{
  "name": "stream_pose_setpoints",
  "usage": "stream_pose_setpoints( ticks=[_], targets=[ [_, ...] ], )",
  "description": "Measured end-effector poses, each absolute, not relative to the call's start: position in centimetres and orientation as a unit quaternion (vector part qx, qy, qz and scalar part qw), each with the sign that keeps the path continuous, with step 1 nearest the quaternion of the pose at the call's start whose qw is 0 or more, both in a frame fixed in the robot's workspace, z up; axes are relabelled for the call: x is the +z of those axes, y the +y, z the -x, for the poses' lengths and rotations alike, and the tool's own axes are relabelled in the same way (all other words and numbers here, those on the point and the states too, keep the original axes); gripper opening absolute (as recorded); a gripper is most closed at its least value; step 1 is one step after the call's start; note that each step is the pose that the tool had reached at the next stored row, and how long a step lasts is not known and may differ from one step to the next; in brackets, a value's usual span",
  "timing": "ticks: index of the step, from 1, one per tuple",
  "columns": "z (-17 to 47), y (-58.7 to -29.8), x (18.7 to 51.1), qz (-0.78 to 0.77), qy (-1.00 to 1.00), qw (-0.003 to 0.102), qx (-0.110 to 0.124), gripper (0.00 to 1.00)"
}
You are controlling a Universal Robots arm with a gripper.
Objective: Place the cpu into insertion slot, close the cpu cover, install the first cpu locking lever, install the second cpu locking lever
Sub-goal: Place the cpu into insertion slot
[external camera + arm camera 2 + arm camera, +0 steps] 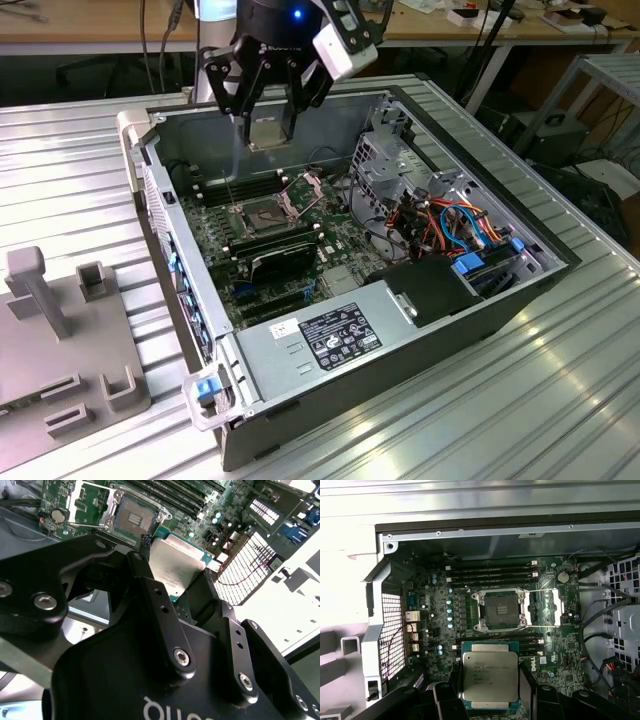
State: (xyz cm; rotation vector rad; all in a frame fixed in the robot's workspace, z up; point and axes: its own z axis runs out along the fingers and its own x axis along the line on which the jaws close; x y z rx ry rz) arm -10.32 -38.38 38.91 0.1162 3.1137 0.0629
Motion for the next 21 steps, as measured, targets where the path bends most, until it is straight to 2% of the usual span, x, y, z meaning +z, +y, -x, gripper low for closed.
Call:
stream_pose_setpoints(
  ticks=[21],
  targets=[
    [9.6,-37.2,38.8,-0.039,0.999,0.013,0.02,0.54]
  ],
)
